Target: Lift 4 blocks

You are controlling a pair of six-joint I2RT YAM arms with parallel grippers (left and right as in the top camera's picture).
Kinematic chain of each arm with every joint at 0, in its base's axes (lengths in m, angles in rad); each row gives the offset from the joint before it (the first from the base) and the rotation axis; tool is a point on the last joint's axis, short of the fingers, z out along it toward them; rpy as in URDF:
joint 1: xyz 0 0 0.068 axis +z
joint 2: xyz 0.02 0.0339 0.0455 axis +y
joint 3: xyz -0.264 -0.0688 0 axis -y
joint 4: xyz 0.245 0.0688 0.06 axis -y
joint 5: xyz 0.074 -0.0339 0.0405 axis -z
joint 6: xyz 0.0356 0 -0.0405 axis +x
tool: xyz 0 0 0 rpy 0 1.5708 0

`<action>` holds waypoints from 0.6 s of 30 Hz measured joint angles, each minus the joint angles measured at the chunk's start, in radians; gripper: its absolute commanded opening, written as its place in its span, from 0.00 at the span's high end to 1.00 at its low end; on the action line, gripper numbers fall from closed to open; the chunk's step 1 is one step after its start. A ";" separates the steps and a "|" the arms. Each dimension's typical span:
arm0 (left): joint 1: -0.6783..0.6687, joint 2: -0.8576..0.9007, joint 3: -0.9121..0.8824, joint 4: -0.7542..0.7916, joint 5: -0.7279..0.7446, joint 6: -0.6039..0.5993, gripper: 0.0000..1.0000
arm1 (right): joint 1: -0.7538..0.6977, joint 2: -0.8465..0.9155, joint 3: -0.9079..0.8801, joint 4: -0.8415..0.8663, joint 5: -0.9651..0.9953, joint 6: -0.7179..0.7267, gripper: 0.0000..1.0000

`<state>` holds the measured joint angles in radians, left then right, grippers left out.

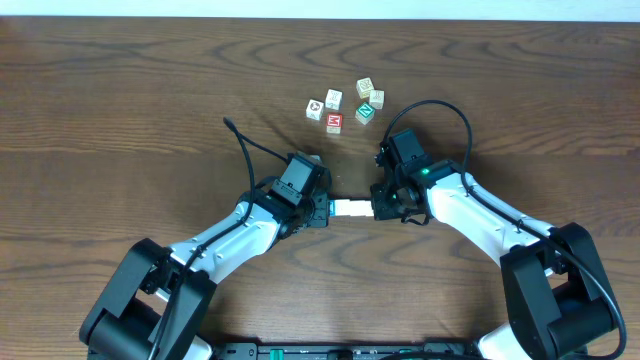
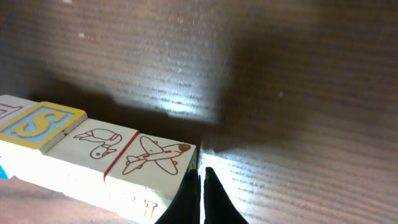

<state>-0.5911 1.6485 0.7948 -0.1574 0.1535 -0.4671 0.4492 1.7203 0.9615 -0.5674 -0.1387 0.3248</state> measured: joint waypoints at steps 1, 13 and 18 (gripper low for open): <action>0.000 0.000 0.000 -0.004 0.001 0.000 0.92 | 0.000 0.000 0.000 -0.009 -0.005 0.000 0.97; -0.008 0.000 0.000 -0.055 0.005 0.000 0.91 | 0.000 0.000 0.000 -0.051 -0.037 0.000 0.97; -0.008 0.000 0.000 -0.072 0.006 0.000 0.88 | 0.000 0.000 0.000 -0.084 -0.016 0.000 0.96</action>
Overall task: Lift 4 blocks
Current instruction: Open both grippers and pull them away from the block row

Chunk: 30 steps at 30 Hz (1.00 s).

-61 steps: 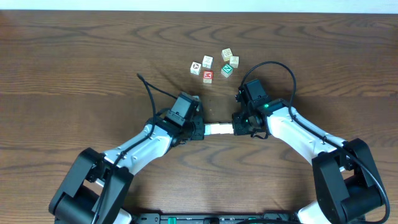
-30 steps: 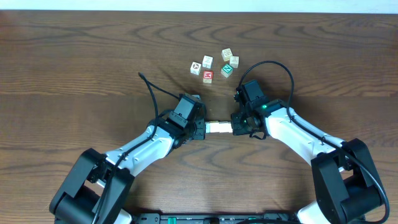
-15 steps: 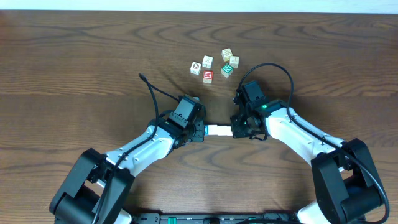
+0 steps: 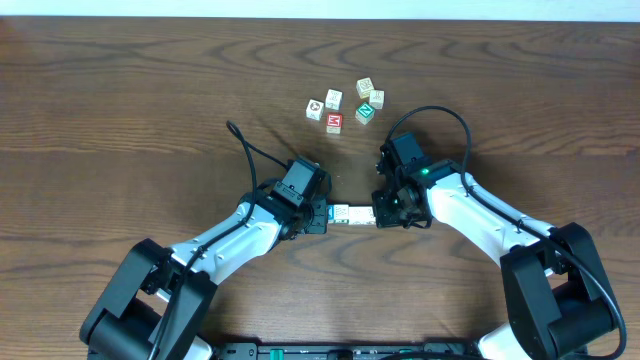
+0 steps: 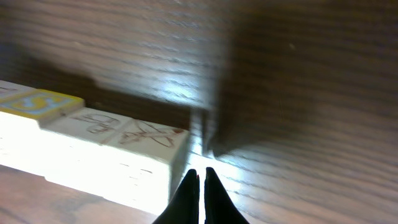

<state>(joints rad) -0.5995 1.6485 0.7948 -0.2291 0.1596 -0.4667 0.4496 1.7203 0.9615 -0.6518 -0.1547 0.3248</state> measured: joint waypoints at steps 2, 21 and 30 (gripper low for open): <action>0.000 0.000 0.000 0.000 0.002 0.000 0.88 | 0.000 0.000 0.000 -0.016 0.021 0.000 0.98; 0.061 -0.045 0.000 0.009 -0.217 0.071 0.93 | 0.000 0.000 0.001 0.263 0.224 -0.023 0.99; 0.300 -0.327 0.060 0.015 -0.282 0.172 0.93 | -0.079 0.001 0.126 0.340 0.297 -0.087 0.95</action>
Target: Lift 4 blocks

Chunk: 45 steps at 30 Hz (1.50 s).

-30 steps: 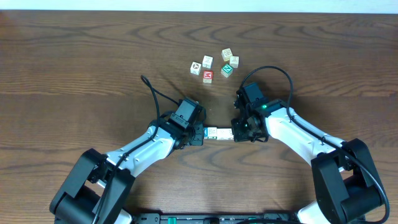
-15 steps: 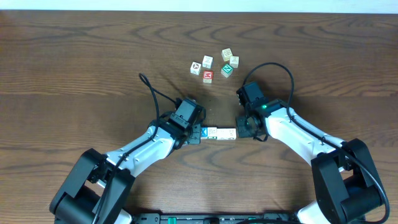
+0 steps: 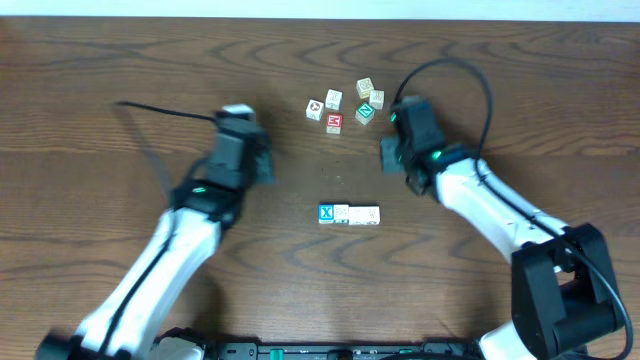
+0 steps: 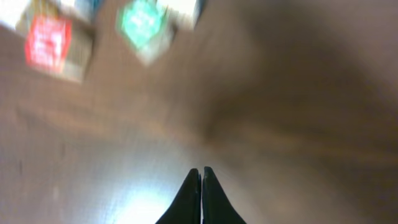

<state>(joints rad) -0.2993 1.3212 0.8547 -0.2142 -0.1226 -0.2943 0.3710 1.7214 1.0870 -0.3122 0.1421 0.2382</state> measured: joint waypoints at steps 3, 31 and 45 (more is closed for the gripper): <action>0.080 -0.125 0.008 -0.004 -0.014 0.051 0.93 | -0.047 0.000 0.080 0.023 0.013 -0.057 0.92; 0.214 -0.531 0.009 -0.048 -0.041 0.164 0.27 | -0.112 0.000 0.165 0.084 0.083 -0.187 0.01; 0.214 -0.533 0.009 -0.048 -0.076 0.164 0.26 | -0.112 0.000 0.165 0.021 0.083 -0.187 0.01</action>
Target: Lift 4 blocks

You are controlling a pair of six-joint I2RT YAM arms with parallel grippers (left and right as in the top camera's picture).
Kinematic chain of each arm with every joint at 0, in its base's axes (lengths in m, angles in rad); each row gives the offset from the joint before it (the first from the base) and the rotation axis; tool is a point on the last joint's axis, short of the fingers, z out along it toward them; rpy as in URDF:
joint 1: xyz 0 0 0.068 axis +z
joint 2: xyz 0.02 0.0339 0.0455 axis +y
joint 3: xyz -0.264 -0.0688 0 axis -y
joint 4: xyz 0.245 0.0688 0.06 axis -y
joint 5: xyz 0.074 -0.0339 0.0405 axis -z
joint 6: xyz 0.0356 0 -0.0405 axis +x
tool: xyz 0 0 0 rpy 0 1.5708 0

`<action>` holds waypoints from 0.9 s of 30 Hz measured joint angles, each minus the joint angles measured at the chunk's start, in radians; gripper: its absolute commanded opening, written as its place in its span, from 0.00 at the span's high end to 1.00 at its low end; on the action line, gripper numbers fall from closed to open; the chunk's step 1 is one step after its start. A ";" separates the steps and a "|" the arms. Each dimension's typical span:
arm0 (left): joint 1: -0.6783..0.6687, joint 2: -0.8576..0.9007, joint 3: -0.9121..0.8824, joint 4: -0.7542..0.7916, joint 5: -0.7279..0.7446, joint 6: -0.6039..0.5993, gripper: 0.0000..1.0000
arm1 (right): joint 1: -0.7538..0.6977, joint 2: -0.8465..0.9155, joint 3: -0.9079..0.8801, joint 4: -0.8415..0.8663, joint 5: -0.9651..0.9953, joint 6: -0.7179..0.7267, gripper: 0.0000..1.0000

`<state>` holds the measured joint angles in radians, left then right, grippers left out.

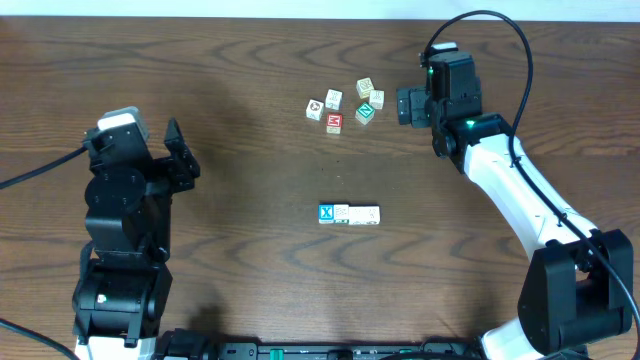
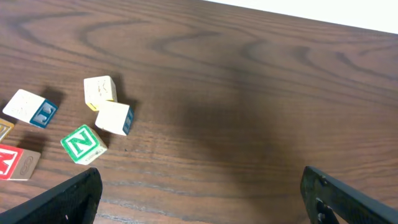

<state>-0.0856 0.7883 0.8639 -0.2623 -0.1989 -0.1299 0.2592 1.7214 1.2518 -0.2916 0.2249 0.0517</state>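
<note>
A short row of several blocks (image 1: 349, 213), a blue X block at its left end and cream blocks beside it, lies on the table's middle with no gripper near it. My left gripper (image 1: 180, 152) is drawn back at the far left with its fingers apart. At the back right my right gripper (image 1: 404, 106) stands wide open with nothing in it, its fingers (image 2: 68, 199) spread at both lower corners of the wrist view.
Loose blocks lie just left of the right gripper: a green N block (image 2: 83, 144), two cream blocks (image 2: 100, 91), a blue-and-white one (image 2: 31, 107) and a red one (image 2: 15, 163). Overhead shows this cluster (image 1: 345, 104) behind the row.
The left arm has drawn back from the middle left to the far left edge. The right gripper has moved farther back beside the loose blocks and has opened wide. The row has not moved.
Both grippers first pressed the row of blocks between them from its two ends, the right one shut against the airplane block. Then both arms were away from the row, which lay on the table. Now both are farther back, the right one open.
</note>
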 measured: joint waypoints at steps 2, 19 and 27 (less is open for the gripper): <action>0.000 0.000 0.000 0.000 -0.008 0.000 0.26 | 0.000 0.000 0.000 0.000 0.000 0.000 0.01; 0.000 0.000 0.000 -0.012 0.148 -0.031 0.26 | 0.000 0.000 0.000 0.000 0.000 0.000 0.01; 0.000 0.015 0.000 0.021 0.178 -0.027 0.26 | 0.000 0.000 0.000 0.000 0.000 0.000 0.01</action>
<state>-0.0856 0.8032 0.8639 -0.2409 -0.0212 -0.1570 0.2592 1.7214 1.2518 -0.2920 0.2249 0.0517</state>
